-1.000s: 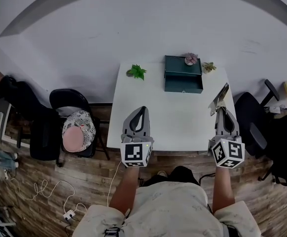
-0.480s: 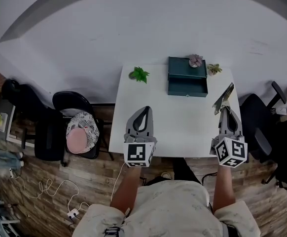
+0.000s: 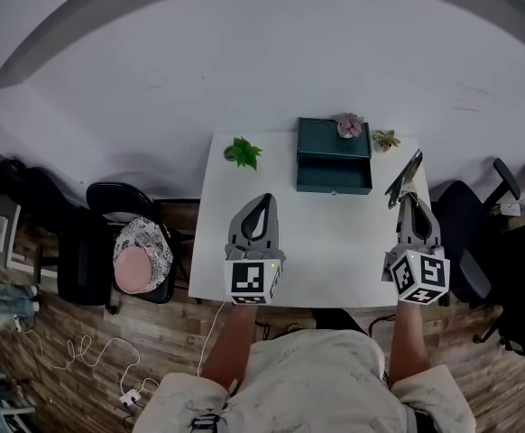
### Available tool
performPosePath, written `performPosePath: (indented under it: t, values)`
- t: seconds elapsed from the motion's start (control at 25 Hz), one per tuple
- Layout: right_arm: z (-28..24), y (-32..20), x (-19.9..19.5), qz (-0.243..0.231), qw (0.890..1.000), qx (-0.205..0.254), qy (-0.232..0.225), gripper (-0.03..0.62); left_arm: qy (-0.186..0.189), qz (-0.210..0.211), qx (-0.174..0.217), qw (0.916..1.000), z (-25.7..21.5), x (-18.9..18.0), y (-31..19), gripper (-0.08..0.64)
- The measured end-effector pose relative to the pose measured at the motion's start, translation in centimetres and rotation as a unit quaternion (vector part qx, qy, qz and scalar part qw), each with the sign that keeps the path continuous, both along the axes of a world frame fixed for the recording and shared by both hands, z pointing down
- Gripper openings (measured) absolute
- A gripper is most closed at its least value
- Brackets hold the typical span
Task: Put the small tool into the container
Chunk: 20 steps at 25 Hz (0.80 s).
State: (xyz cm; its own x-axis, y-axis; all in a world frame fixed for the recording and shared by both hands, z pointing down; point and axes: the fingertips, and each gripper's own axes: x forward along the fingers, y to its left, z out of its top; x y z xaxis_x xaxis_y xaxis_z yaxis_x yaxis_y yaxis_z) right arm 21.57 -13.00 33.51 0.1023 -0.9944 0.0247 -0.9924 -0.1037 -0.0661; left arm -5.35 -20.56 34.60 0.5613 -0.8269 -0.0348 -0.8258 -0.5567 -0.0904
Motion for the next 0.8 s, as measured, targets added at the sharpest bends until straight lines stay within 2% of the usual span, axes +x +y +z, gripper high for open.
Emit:
performPosePath:
  t: [0.8]
  values:
    - [0.7, -6.3, 4.4, 0.000, 1.000, -0.005, -0.003, 0.014, -0.005, -0.007, -0.004, 0.9999, 0.4, 3.9, -6.2, 0.005]
